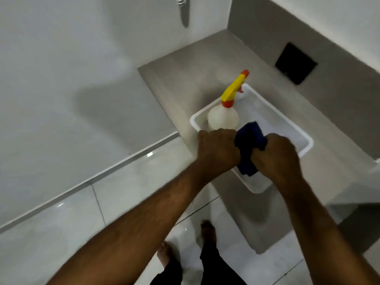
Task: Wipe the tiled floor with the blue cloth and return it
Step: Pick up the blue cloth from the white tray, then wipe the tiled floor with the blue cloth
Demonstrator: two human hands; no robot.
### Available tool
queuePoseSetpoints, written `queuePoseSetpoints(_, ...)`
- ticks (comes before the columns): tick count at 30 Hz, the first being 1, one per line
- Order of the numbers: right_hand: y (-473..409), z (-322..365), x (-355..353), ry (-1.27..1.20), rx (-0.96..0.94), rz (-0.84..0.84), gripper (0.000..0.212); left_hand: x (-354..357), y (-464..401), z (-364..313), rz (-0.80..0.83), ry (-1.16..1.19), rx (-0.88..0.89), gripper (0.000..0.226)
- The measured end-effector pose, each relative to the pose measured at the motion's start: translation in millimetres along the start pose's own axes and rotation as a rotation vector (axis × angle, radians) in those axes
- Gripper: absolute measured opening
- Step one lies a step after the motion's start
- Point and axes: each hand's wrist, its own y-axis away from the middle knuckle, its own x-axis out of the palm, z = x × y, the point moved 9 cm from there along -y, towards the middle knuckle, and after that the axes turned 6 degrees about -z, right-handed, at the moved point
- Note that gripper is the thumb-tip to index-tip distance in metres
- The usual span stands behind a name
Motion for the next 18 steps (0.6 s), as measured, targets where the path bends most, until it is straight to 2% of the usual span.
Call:
queuePoseSetpoints(2,26,30,-4,-0.087,-0.061,-0.045,0.027,-41,35,21,-0.217,0.111,0.047,0.021)
queuePoseSetpoints(4,53,67,11,-0.179,-0.138,-0.018,0.035,-73,73,56,-0.399,0.148,0.069,0.025)
queuePoseSetpoints(6,75,100,48,-0.269,-0.217,0.042,0.037,-83,105,106,-0.486,0.148,0.015,0.033)
queuePoseSetpoints(8,90,120,102,-0.293,-0.278,0.111,0.036,-67,130,163,-0.487,0.137,-0.073,0.043)
queuePoseSetpoints(10,98,125,181,-0.251,-0.31,0.185,0.033,-23,155,236,-0.41,0.109,-0.219,0.063)
queuePoseSetpoints(13,89,100,315,-0.128,-0.336,0.269,0.033,81,190,348,-0.204,-0.049,-0.393,0.1)
queuePoseSetpoints(16,70,44,462,0.037,-0.334,0.355,0.037,215,228,454,0.1,-0.17,-0.519,0.12)
queuePoseSetpoints(18,57,-4,545,0.143,-0.308,0.427,0.039,296,248,509,0.233,-0.196,-0.576,0.128)
